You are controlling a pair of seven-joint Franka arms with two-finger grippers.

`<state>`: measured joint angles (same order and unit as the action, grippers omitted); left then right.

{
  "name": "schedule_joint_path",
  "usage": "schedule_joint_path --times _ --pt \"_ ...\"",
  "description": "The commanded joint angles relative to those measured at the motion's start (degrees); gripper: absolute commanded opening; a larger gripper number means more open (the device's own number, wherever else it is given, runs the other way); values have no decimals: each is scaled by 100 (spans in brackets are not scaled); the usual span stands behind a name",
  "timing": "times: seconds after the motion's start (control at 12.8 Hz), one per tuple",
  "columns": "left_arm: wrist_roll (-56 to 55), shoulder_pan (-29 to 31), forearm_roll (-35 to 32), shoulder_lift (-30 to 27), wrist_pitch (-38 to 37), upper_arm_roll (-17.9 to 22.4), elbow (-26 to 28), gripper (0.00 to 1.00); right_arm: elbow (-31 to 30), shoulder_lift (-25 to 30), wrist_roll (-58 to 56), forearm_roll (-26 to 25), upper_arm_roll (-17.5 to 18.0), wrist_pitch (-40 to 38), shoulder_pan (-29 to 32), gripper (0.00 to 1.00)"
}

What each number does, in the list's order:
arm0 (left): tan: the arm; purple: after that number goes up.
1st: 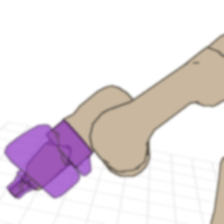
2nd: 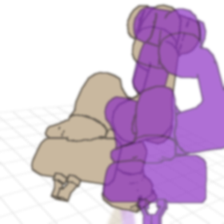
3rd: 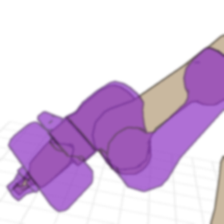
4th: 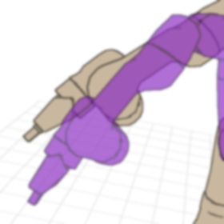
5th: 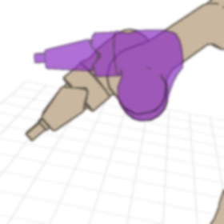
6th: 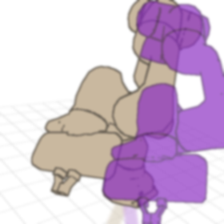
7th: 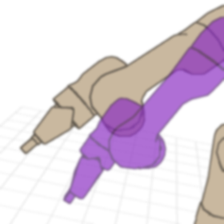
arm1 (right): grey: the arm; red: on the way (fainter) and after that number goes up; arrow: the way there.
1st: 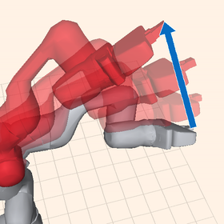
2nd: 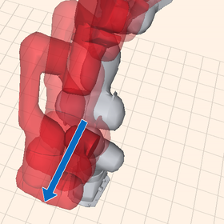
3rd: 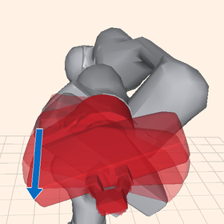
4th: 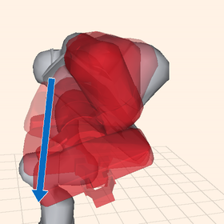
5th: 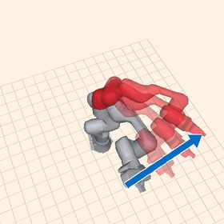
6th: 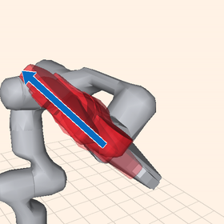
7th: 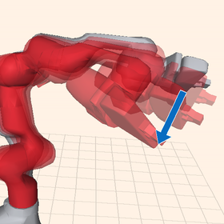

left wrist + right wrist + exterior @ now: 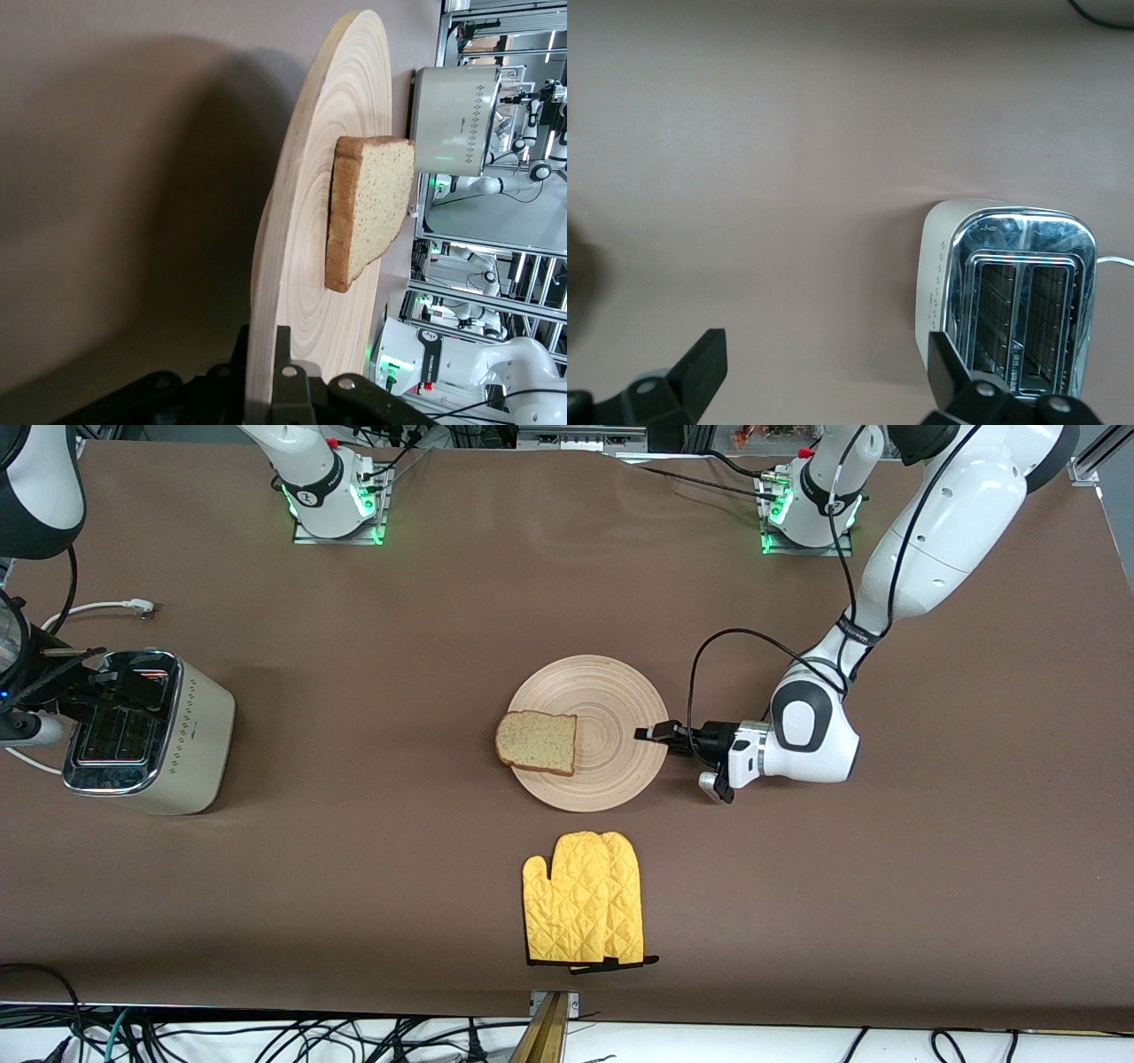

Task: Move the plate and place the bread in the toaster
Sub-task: 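Slide the wooden plate with the left gripper toward the table middle, then release the plate with the left gripper while the right gripper reaches the bread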

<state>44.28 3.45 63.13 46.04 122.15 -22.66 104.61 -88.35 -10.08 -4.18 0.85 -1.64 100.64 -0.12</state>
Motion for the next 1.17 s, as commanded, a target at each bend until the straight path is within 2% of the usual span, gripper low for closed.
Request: schedule_joint_path --times 0.0,0.16,0.31,0.39,0.47,0.55,0.62,0.7,0.86,1.09 --pt "142 -73 243 -193 37 -10 235 0 99 -20 5 -58 15 -36 20 100" --pt "142 -125 243 -166 108 -10 236 0 90 -20 14 -68 24 -27 -23 100" --pt "151 -73 173 -157 108 16 235 19 90 -64 84 -33 32 -27 -41 100" --pt "142 -47 173 -183 108 16 235 35 73 -81 84 -24 32 -36 -41 100" --pt "134 6 164 -236 99 16 235 77 73 -82 84 -85 50 -53 -58 100" --pt "125 24 156 -358 99 42 235 100 81 -82 75 -94 50 -54 -128 100" --pt "99 33 121 -507 82 69 262 100 47 -90 93 -94 50 -80 -129 100" --pt "90 50 -376 -787 55 234 279 100 -23 -143 102 -50 50 -106 -129 100" --pt "-391 216 -1719 -1367 -303 595 183 100 -112 -274 40 133 111 -98 -199 100" --pt "-1121 743 -3793 -1851 -1532 614 -641 100 -129 -459 75 398 173 -220 -444 100"
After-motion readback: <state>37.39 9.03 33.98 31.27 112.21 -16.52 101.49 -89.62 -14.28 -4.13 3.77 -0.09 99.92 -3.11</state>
